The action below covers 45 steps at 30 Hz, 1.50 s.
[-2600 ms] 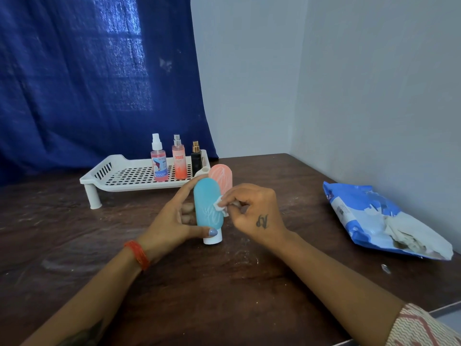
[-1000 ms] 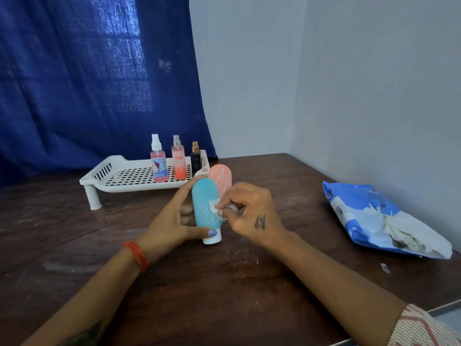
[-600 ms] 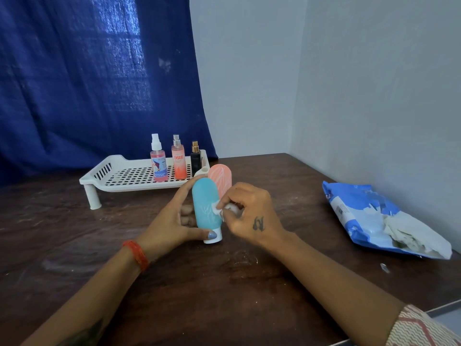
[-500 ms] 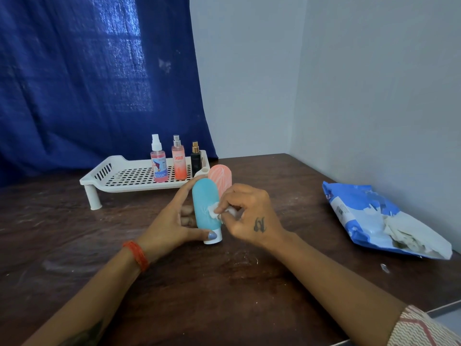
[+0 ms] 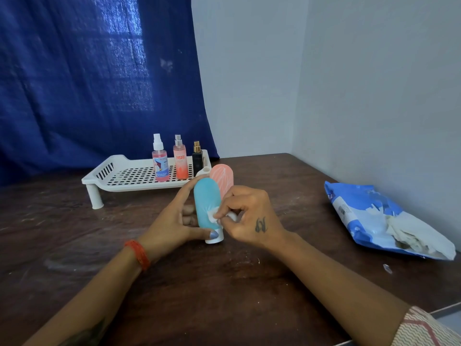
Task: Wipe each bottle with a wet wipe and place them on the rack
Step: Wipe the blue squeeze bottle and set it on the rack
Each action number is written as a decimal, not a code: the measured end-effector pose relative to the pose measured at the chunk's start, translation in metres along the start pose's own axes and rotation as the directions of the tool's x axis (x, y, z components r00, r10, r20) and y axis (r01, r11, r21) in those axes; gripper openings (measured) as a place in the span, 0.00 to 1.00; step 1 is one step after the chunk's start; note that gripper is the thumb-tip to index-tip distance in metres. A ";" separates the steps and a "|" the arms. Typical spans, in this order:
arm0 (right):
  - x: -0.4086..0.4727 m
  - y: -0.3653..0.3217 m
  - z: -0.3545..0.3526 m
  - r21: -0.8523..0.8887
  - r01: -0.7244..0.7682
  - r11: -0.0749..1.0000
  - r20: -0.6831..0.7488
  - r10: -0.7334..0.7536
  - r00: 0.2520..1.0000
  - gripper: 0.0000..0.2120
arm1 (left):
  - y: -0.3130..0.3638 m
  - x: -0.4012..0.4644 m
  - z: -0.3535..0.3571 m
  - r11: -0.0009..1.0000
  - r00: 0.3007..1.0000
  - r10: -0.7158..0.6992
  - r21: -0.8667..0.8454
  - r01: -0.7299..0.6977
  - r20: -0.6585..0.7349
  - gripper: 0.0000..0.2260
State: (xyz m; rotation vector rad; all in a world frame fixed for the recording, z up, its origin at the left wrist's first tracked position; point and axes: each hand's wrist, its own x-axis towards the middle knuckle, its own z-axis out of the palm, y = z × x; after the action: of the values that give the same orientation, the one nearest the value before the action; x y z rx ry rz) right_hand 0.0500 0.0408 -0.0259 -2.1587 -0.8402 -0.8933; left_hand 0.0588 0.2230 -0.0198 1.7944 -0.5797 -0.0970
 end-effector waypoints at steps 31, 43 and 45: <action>-0.001 -0.011 0.001 -0.149 0.257 0.955 0.068 -0.249 0.966 0.03 | -0.003 0.002 -0.001 1.000 1.000 0.015 0.004 -0.015 -0.005 0.49; -0.001 -0.016 0.005 -0.201 0.322 0.925 0.140 -0.299 0.944 0.04 | -0.004 0.003 -0.001 0.999 0.999 0.038 -0.006 -0.038 -0.005 0.49; -0.001 -0.016 0.002 -0.181 0.305 0.935 0.116 -0.288 0.951 0.03 | -0.004 0.002 0.000 0.999 0.999 0.038 0.000 -0.038 -0.008 0.49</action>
State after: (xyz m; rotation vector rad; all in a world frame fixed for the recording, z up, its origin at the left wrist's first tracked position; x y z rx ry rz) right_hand 0.0386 0.0514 -0.0231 -2.2914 -1.1906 -1.0764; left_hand 0.0623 0.2228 -0.0232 1.7825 -0.6078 -0.0635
